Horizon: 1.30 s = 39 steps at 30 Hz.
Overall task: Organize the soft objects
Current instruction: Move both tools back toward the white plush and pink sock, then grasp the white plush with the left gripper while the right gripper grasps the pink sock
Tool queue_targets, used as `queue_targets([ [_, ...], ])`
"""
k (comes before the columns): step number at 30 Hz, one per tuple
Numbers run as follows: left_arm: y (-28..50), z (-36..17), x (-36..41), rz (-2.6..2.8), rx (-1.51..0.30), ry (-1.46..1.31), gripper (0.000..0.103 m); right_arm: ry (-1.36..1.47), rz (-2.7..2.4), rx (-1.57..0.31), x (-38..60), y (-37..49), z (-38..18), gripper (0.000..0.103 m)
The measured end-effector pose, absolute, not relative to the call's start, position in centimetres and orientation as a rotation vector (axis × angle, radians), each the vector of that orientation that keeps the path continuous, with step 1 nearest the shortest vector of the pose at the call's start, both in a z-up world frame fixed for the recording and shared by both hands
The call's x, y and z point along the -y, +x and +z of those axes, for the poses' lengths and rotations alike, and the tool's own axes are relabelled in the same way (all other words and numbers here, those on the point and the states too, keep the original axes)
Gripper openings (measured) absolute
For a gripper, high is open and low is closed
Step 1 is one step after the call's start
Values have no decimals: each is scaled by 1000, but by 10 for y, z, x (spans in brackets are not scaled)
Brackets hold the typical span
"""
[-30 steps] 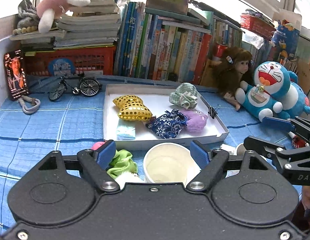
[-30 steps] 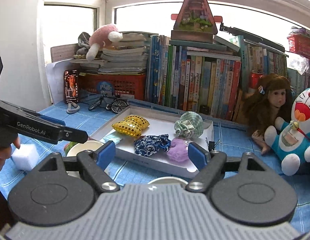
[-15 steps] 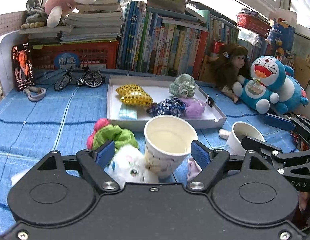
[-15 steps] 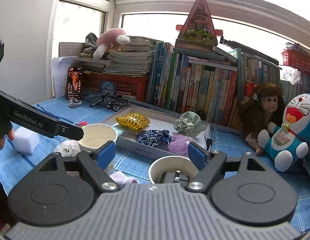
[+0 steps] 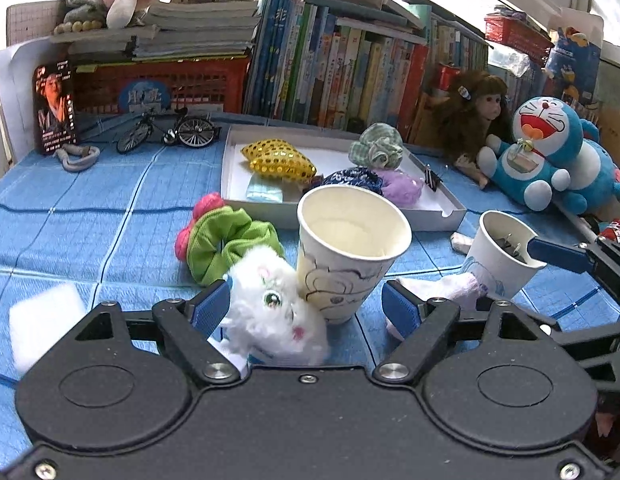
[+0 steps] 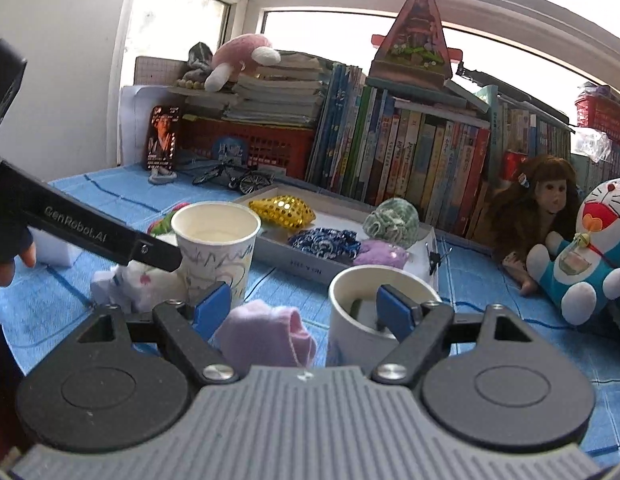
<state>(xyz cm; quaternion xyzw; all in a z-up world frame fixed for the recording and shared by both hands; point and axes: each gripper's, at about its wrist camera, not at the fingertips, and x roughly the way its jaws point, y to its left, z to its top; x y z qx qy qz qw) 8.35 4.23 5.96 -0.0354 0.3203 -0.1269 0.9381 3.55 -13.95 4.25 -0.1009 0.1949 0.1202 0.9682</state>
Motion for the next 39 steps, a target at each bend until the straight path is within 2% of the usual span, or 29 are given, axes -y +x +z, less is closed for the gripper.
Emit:
queue_targets([
  [19, 85, 40, -36, -242, -682, -47, 79, -338, 294, -326, 120, 17, 28, 91],
  [28, 91, 33, -35, -220, -697, -36, 77, -375, 318, -376, 111, 23, 15, 91],
  [39, 99, 25, -35, -185, -705, -23, 69, -392, 315, -423, 102, 39, 0, 91],
])
